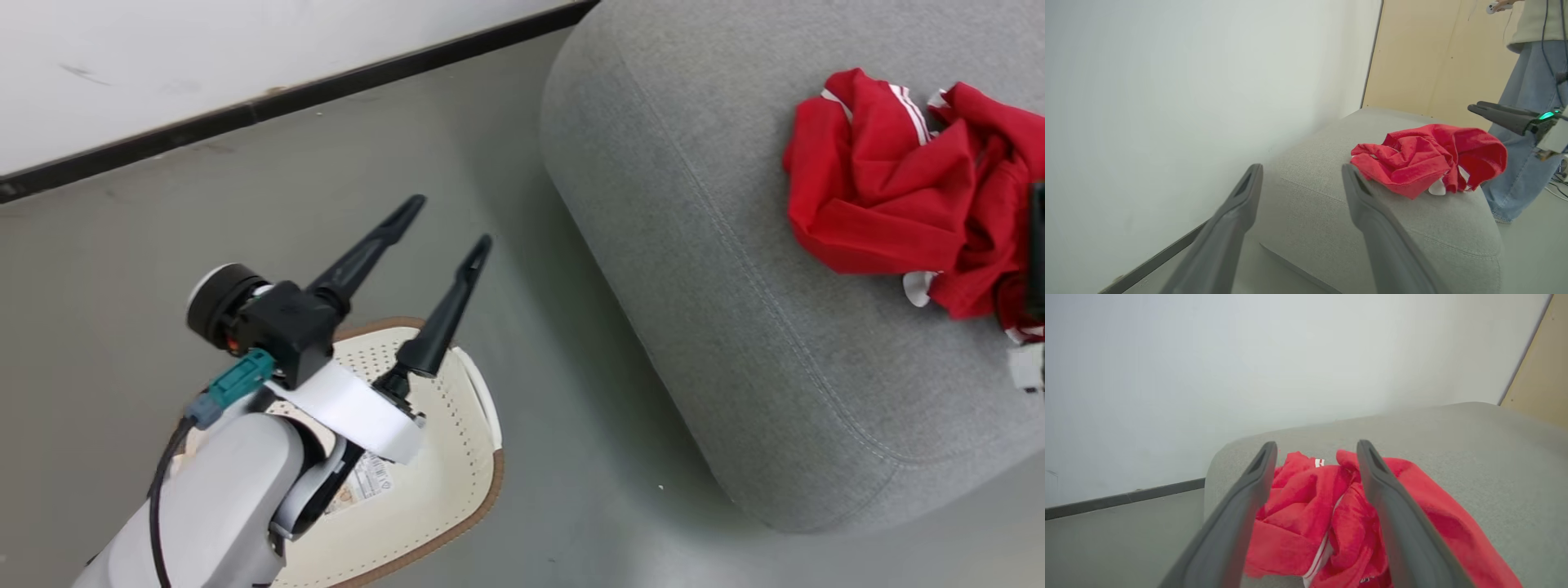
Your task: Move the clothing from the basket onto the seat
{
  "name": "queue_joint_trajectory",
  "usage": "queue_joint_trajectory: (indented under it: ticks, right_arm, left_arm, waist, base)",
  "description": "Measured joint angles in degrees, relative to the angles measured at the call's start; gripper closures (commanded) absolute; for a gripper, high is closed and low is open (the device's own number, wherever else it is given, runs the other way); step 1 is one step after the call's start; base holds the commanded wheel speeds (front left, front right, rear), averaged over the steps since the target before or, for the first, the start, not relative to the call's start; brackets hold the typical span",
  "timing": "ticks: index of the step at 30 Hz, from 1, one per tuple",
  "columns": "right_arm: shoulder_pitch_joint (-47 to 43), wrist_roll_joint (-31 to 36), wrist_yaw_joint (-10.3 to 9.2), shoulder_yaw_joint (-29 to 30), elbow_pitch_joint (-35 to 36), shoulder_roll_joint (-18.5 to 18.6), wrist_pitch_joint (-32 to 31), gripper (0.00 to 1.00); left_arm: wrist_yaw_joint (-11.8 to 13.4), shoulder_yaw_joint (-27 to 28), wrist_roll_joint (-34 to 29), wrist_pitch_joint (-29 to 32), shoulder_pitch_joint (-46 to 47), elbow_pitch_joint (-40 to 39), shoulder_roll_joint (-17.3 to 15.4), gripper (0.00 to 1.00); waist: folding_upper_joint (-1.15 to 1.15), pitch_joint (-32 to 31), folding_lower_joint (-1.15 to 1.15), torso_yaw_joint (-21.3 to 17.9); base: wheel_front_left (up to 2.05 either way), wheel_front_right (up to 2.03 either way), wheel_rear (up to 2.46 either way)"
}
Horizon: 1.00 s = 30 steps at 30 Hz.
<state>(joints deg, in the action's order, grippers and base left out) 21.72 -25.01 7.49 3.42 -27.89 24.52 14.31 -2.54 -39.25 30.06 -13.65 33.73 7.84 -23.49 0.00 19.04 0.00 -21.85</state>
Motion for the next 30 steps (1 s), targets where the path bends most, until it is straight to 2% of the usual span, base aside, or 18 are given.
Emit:
queue_joint_trajectory:
  ticks: [16, 24, 30]
  right_arm:
    - [4.64, 4.87, 0.0, -11.04, 3.75, -4.02, 0.14, 0.0]
    - [5.18, 6.08, 0.0, -13.66, 3.8, -7.24, 0.14, 0.0]
    - [4.82, 7.8, 0.0, -13.88, 3.53, -8.51, 0.14, 0.0]
  left_arm:
    - [7.27, 6.37, 0.0, -0.56, -7.45, 4.43, -0.22, 0.0]
    - [10.78, 12.09, 0.0, -0.56, -11.65, 3.91, 0.9, 0.0]
    - [12.3, 15.39, -0.29, -0.57, -15.27, 3.05, 1.98, 0.0]
  waist:
    - [0.0, -3.12, 0.0, 6.46]
    - [0.0, -5.43, 0.0, 9.9]
    - [0.0, -7.53, 0.0, 12.2]
  base:
    - [0.0, 0.0, 0.0]
    - [0.0, 0.0, 0.0]
    - [0.0, 0.0, 0.0]
